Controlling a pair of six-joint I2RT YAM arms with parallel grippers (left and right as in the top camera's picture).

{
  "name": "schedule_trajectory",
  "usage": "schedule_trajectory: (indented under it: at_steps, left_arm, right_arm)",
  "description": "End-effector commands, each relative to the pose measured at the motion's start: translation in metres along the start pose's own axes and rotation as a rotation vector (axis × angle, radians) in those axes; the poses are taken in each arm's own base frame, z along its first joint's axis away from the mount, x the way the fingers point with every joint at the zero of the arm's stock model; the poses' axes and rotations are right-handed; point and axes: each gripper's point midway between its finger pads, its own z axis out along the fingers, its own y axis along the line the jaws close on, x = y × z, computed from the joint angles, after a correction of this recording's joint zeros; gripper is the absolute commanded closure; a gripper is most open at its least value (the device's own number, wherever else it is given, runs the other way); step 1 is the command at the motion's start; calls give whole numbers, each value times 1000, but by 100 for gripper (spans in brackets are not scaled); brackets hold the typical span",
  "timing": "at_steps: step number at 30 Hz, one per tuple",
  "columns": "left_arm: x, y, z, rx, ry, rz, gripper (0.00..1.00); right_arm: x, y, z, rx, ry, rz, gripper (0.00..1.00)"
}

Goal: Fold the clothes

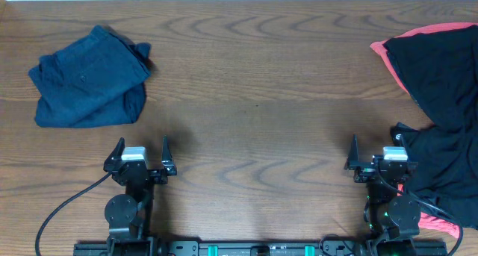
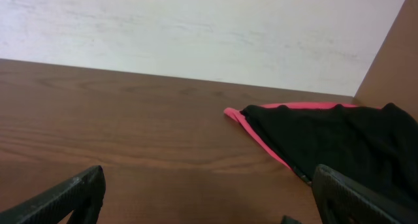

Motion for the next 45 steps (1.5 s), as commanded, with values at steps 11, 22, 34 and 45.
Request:
schedule_trajectory:
  at_steps: [11, 22, 34, 45]
  left_arm:
    - [14, 1, 0, -3, 48, -10, 2]
    - [24, 1, 1, -10, 119, -140, 2]
    - [-7, -22, 16, 91, 341, -209, 2]
    - [-25, -50, 22, 215, 669, -282, 2]
  right_arm:
    - [-5, 2, 0, -14, -21, -6, 1]
    - [14, -1, 3, 4, 70, -6, 1]
    - [5, -9, 18, 53, 380, 46, 1]
    - [-13, 4, 27, -32, 831, -16, 1]
